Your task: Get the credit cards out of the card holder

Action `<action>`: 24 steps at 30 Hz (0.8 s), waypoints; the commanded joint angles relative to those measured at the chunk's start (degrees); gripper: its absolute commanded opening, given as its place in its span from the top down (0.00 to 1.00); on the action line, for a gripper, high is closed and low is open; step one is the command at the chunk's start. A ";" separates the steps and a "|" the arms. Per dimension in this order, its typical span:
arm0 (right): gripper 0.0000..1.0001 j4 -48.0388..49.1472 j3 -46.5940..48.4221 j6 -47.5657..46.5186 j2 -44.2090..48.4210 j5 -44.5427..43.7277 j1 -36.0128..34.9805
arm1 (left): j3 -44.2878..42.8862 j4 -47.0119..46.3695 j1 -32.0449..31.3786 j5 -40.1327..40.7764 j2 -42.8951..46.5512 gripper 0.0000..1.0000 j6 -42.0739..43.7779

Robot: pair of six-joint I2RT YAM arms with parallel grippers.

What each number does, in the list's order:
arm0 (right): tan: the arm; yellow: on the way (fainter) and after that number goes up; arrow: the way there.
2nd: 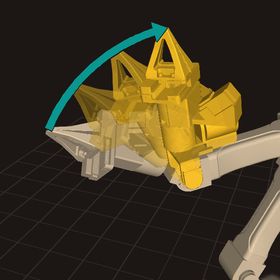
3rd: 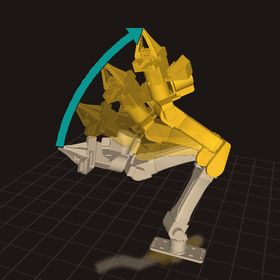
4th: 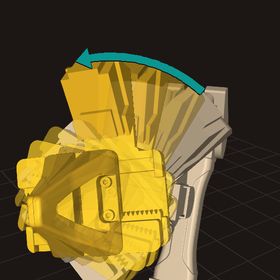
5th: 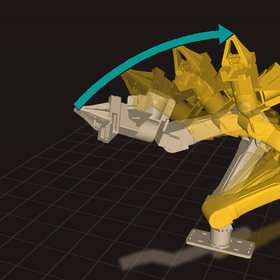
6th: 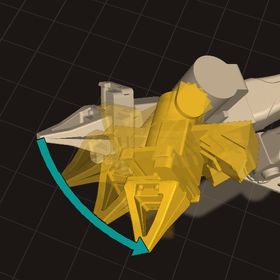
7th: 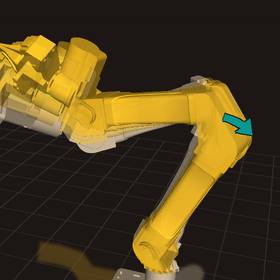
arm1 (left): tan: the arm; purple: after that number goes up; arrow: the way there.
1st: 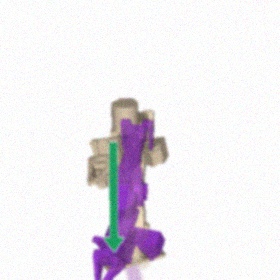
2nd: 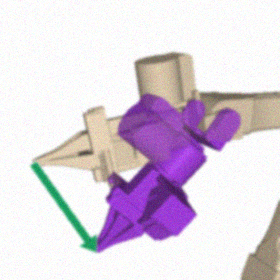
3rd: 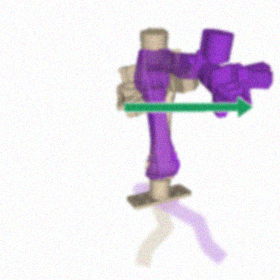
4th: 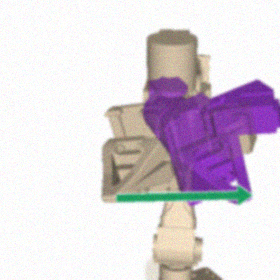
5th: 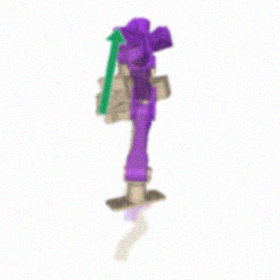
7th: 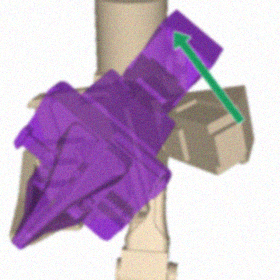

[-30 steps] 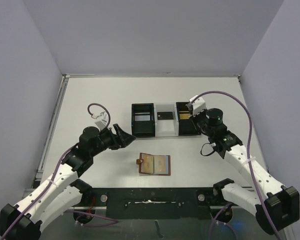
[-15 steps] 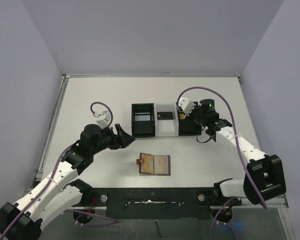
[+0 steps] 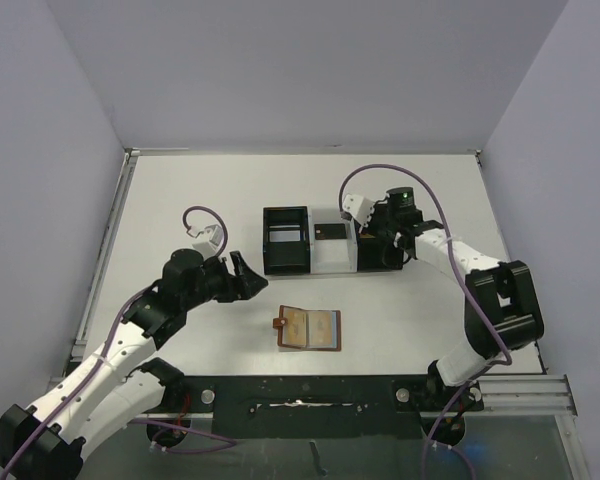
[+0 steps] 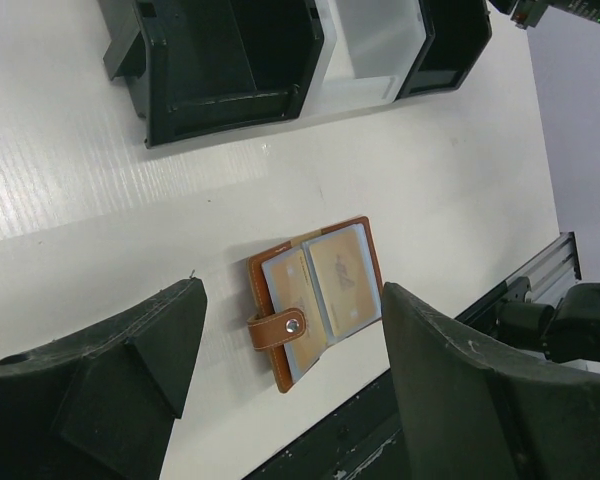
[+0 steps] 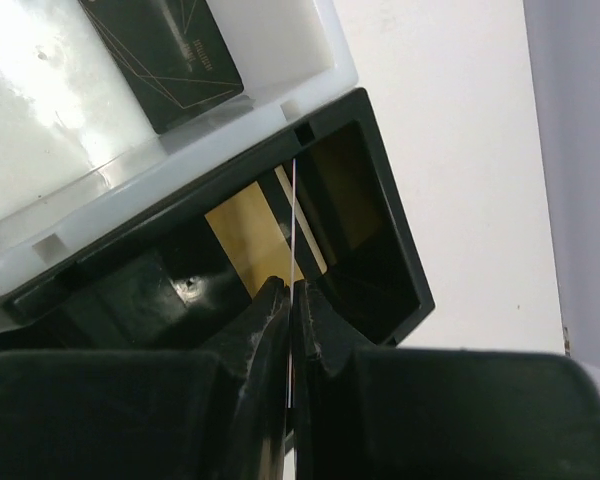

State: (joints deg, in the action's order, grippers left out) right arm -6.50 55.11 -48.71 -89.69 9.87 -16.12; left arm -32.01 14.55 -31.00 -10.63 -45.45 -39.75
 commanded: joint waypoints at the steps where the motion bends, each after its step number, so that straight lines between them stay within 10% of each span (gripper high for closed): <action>1: 1.00 2.78 3.77 -4.91 -2.68 1.30 0.23 | -3.85 -0.49 0.07 0.36 0.92 0.30 2.28; 24: 0.85 -1.55 7.62 -8.69 -13.06 3.07 0.60 | -3.76 -2.87 0.08 -1.08 4.43 0.28 2.52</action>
State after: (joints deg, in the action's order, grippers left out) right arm -6.52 60.88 -56.66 -101.67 11.27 -15.77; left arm -33.52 15.16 -31.00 -10.94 -42.17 -37.71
